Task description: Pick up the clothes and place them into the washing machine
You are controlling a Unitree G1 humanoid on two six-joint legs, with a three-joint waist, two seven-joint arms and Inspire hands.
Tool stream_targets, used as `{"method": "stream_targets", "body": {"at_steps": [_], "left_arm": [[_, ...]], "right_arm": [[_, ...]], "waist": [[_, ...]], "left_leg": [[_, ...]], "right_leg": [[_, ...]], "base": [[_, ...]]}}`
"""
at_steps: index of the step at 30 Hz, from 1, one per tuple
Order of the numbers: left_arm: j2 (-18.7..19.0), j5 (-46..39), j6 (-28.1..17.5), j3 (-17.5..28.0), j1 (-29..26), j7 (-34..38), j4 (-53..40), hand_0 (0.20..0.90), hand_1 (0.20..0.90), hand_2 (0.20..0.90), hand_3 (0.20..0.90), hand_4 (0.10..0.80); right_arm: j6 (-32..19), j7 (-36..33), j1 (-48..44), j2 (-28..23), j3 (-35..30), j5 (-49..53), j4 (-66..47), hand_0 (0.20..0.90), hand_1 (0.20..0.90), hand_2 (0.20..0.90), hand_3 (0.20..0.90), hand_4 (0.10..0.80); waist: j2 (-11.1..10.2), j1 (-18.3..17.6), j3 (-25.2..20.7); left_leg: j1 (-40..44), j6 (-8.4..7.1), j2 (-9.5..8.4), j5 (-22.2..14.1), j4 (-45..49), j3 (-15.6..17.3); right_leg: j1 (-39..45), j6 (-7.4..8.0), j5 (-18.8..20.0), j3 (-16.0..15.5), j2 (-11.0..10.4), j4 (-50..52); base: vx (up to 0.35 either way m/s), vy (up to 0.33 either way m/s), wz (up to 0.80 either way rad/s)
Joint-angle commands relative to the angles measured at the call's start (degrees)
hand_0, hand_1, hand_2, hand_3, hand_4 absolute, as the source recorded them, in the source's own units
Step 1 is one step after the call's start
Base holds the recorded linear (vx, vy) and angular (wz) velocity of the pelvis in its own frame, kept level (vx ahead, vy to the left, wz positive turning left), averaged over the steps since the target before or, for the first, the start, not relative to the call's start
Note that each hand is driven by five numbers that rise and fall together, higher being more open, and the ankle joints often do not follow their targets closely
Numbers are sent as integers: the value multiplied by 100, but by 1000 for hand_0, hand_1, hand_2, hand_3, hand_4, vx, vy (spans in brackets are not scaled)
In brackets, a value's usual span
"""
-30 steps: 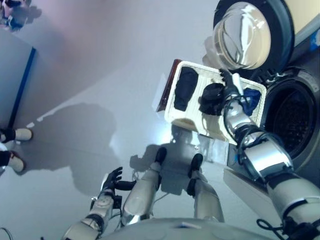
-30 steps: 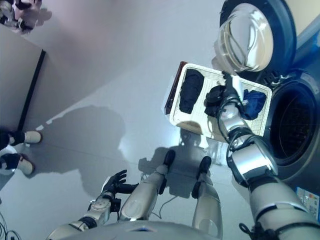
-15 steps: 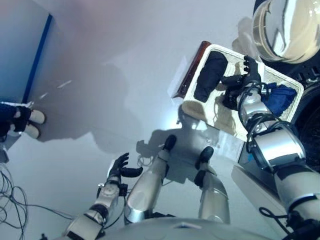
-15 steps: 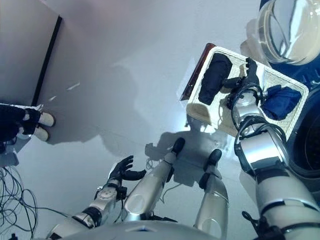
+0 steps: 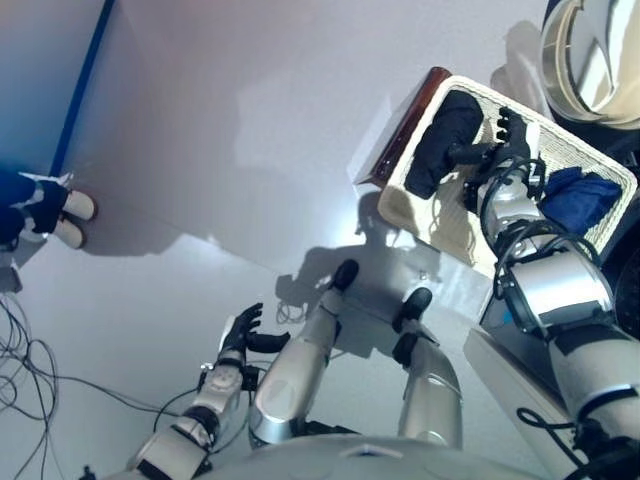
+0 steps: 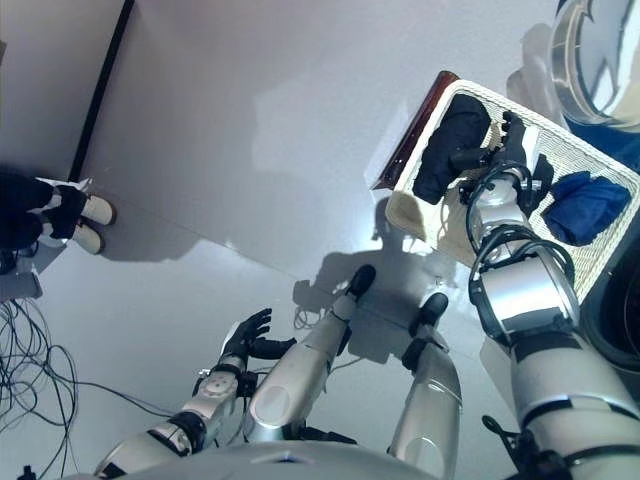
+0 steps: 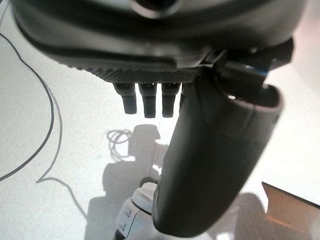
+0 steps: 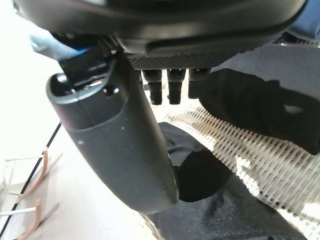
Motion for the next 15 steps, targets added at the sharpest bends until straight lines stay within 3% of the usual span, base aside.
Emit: {"method": "stream_targets", "body": {"at_steps": [1,15], "left_arm": [[146,-34,-154,-10,156,219,-82,900,900,900,900,800],[101,-87,-221,-97,295,261,-262,900,900,900,900,800]], "right_arm": [[-410,-312,-627,-613,327,-163,-7,900,900,900,900,800],[-462,-202,-626,-926,284,86,53,900,900,900,900,800]], "waist": [[140,92,85],[334,191,160]], "left_leg": [[-9,23,-388,-310,116,438],[-299,-22,-441,-289,154,394]], "right_leg": [[287,109,-557,307,92,634],[29,81,-716,231,50,819]], "base": [[27,-14,8],[31,-17,7]]}}
